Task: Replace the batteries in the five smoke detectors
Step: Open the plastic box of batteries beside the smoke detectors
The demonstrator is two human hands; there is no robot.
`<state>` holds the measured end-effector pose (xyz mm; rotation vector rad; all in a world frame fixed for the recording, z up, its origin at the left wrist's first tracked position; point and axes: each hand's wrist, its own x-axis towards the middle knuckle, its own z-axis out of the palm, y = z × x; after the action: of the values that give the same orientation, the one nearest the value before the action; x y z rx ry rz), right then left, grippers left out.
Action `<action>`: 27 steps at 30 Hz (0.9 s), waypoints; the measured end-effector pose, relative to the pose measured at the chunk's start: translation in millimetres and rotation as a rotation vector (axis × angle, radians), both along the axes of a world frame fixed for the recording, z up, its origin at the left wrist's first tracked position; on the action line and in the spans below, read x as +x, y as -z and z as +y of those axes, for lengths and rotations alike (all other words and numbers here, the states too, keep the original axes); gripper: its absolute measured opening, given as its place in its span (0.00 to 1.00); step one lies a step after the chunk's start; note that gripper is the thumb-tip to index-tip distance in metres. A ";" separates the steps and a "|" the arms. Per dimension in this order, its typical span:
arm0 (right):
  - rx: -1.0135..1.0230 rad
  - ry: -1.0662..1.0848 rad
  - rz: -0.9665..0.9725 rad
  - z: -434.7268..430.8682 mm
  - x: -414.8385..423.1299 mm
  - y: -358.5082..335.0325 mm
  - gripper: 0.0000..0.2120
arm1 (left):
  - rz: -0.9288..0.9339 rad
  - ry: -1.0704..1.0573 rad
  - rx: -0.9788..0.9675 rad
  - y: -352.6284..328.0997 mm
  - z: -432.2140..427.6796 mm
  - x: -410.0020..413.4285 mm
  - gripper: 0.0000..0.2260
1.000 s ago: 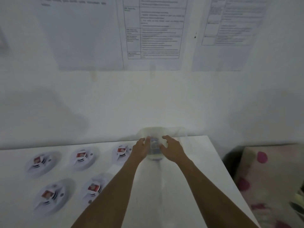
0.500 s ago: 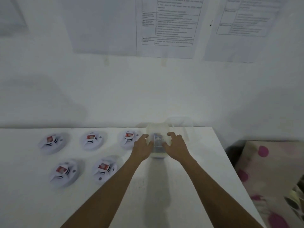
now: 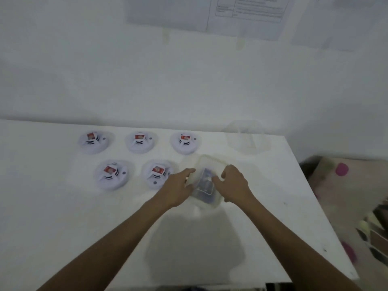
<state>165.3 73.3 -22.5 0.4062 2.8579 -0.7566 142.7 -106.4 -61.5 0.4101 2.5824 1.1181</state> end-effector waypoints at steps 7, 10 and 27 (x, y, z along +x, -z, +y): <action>0.261 -0.141 -0.037 -34.8 28.7 0.4 0.27 | -0.036 0.084 0.054 0.8 -50.7 30.7 0.21; 0.365 -0.139 -0.081 -44.9 38.6 1.2 0.29 | -0.069 0.122 0.077 -0.8 -72.3 37.3 0.21; 0.232 -0.144 -0.165 -95.5 74.8 -3.1 0.41 | -0.114 -0.084 0.167 3.3 -146.3 45.8 0.13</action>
<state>240.1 -22.2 -19.4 0.2728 2.7881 -0.3500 188.5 -252.7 -64.9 0.2674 2.4367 1.3509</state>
